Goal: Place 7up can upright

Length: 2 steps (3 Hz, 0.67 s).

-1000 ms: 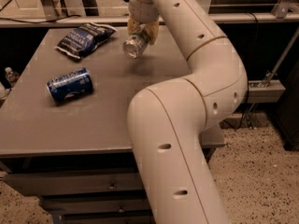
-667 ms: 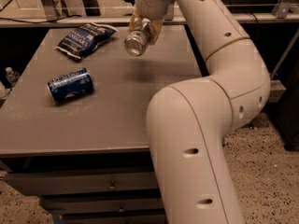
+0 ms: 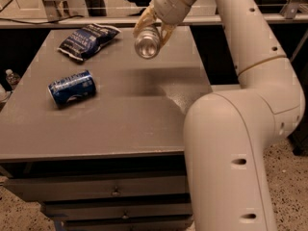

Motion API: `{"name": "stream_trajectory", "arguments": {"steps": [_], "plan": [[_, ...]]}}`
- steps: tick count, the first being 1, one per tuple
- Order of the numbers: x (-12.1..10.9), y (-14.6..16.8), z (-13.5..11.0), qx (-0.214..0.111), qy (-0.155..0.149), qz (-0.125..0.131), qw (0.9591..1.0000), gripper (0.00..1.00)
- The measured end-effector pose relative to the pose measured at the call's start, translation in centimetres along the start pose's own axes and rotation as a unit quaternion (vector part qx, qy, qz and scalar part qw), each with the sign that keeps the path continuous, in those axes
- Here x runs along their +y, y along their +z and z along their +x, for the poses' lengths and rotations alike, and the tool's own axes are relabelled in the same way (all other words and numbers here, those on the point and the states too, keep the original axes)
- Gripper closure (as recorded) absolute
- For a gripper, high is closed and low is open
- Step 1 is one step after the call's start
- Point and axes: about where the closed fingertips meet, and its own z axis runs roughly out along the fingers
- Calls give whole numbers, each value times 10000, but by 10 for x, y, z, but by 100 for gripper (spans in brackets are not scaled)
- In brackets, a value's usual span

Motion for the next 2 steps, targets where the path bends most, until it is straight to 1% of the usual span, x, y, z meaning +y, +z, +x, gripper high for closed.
{"name": "stream_trajectory", "arguments": {"steps": [1, 2], "plan": [[-11, 4, 5, 59, -16, 215, 9997, 100], [-31, 2, 1, 275, -585, -90, 9979, 100]]}}
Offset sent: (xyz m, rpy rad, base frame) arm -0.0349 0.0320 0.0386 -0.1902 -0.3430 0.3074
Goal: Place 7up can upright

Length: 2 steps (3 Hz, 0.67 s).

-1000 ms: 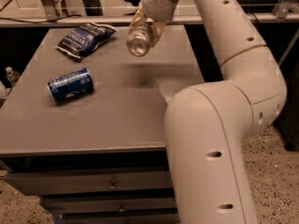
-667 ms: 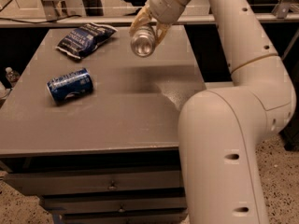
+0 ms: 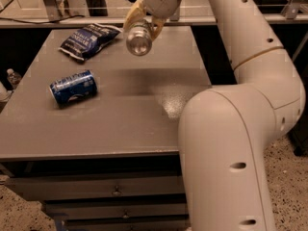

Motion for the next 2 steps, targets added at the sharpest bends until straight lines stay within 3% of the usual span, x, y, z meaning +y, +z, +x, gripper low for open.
{"name": "stream_trajectory", "arguments": {"steps": [1, 2], "plan": [[-21, -17, -6, 401, -1063, -158, 9934, 100], [-34, -25, -22, 537, -2048, 91, 9773, 100]]}}
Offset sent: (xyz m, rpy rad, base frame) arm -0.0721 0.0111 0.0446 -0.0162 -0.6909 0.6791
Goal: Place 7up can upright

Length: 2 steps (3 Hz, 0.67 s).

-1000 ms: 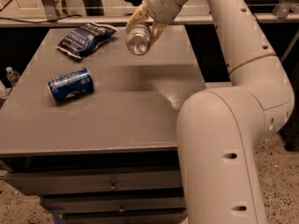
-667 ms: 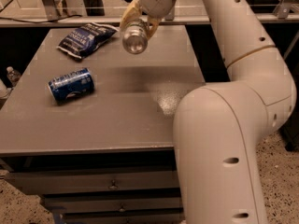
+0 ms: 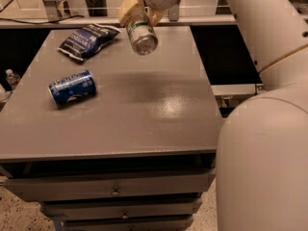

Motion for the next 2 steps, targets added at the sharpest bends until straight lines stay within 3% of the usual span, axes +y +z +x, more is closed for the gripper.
{"name": "stream_trajectory", "arguments": {"steps": [1, 2], "plan": [[-10, -2, -13, -4, -759, 659, 9949, 100], [-20, -3, -24, -95, -1585, 1524, 9755, 100]]}}
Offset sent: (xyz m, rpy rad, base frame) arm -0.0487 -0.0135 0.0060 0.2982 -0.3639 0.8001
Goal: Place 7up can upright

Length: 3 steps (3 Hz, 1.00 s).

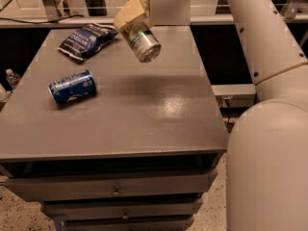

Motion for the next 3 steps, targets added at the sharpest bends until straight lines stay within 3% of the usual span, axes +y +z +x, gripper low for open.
{"name": "stream_trajectory", "arguments": {"steps": [1, 2, 3], "plan": [[-14, -3, 0, -23, -1007, 629, 9929, 100], [-31, -11, 7, 122, -2066, 890, 9743, 100], [-30, -9, 16, 312, -2435, 842, 9657, 100]]}}
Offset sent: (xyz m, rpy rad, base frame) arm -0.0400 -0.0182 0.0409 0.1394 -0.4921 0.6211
